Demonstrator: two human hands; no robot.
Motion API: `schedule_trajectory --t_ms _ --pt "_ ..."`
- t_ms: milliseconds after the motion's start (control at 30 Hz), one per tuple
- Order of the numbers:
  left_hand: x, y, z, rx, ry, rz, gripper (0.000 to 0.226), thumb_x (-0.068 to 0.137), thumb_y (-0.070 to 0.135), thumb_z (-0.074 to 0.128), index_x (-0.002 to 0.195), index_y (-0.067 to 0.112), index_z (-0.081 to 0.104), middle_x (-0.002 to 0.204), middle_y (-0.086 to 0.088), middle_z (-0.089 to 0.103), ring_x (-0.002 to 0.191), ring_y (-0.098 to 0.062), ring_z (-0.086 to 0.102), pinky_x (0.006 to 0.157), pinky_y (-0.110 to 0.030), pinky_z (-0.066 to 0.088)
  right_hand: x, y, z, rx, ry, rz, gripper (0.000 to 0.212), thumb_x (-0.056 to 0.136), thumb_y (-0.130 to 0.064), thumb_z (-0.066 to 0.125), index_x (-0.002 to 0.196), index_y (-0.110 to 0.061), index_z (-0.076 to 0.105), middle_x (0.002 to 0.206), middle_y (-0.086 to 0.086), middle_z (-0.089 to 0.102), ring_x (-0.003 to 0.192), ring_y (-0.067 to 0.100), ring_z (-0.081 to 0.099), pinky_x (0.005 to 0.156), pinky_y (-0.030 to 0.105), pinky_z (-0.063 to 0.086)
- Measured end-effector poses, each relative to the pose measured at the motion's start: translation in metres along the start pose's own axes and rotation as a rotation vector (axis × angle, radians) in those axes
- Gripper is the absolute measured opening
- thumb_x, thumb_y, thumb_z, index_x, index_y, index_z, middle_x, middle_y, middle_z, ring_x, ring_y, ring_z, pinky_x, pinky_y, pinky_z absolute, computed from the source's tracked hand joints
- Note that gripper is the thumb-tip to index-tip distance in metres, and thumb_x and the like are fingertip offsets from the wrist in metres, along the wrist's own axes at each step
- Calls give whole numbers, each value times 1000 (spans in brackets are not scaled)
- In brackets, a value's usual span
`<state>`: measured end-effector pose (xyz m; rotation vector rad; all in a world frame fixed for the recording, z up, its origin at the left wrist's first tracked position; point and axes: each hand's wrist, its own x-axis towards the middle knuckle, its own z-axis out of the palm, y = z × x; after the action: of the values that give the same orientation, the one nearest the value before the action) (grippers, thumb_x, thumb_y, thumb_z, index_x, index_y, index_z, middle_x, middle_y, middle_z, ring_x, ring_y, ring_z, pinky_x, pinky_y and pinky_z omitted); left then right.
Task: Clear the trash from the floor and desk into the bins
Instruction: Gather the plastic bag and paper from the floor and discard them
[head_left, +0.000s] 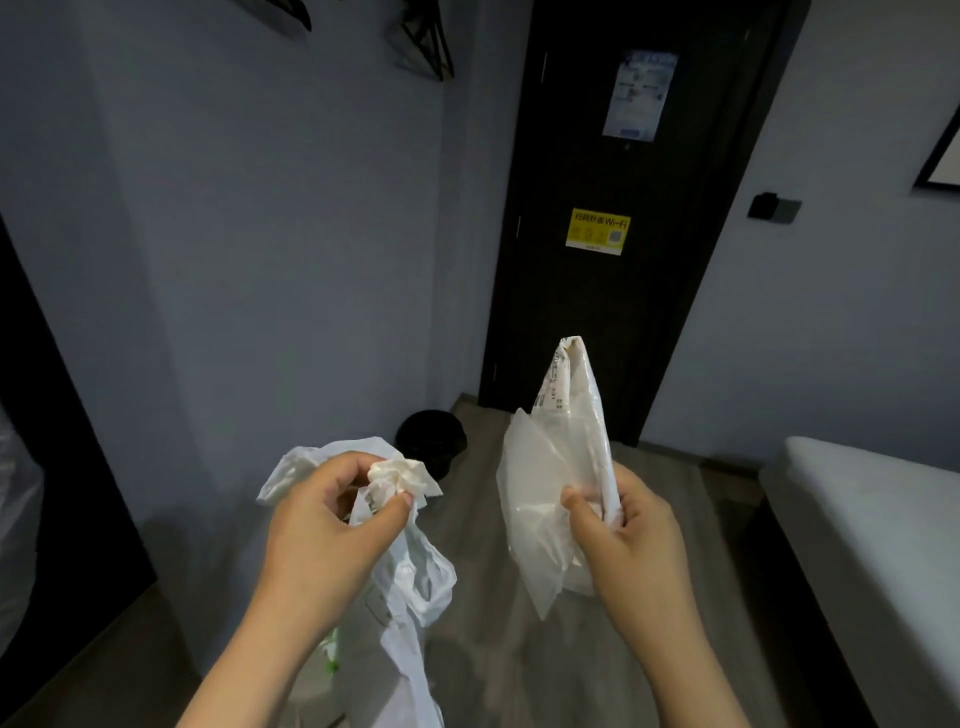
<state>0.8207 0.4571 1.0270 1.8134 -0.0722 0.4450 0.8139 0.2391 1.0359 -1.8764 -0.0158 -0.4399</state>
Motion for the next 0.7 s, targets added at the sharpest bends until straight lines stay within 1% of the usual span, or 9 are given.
schedule_trajectory --t_ms 67,133,267,333,400,467,533,600,700 --pt "32 -13 9 10 -8 6 7 74 22 73 79 25 68 77 4 69 71 -15 62 67 -29 47 34 12 14 4 -5 0 22 88 -15 60 103 -31 65 90 -12 67 82 6 64 57 13 51" --pt "67 -27 20 28 -5 15 11 69 29 67 79 26 68 76 3 68 71 -17 61 67 -32 47 70 25 26 19 -8 -2 22 88 -16 60 106 -29 64 94 -10 67 84 6 64 57 11 51" --pt "145 -46 47 49 13 10 12 67 30 64 78 28 66 74 4 67 66 -11 59 65 -30 45 147 45 42 60 -35 6 22 89 -16 59 98 -35 63 86 -13 68 81 2 64 60 14 54" --pt "182 -56 60 68 19 -2 13 66 32 65 79 30 67 75 6 69 69 -13 63 66 -35 48 187 53 49 71 -47 13 21 89 -16 58 92 -37 61 84 -13 67 81 1 63 58 14 54" --pt "216 -68 72 76 28 -10 18 65 40 65 80 29 67 76 5 70 72 -20 65 69 -43 52 224 63 56 73 -57 27 19 90 -17 59 93 -35 60 85 -12 66 79 5 63 54 12 51" --pt "245 -83 81 89 21 -12 28 62 49 62 81 29 67 76 3 70 73 -23 66 70 -48 52 257 77 65 63 -60 10 20 90 -14 59 86 -33 61 80 -7 66 76 11 63 55 20 55" --pt "269 -97 90 82 14 -38 31 59 51 60 81 30 67 77 2 70 74 -23 66 70 -48 52 285 91 74 30 -70 12 22 89 -12 60 81 -32 62 81 -5 66 77 15 62 59 30 55" --pt "295 -113 98 79 20 -59 32 58 51 60 81 30 68 78 1 70 74 -24 66 70 -47 53 313 103 84 -3 -84 25 22 89 -12 60 84 -34 61 76 -8 65 76 10 64 56 24 55" --pt "335 -139 110 99 9 -79 29 60 49 61 80 30 68 75 1 70 72 -19 66 68 -42 52 353 122 100 -48 -119 40 19 90 -15 59 93 -33 60 79 -11 65 75 1 63 52 15 51"
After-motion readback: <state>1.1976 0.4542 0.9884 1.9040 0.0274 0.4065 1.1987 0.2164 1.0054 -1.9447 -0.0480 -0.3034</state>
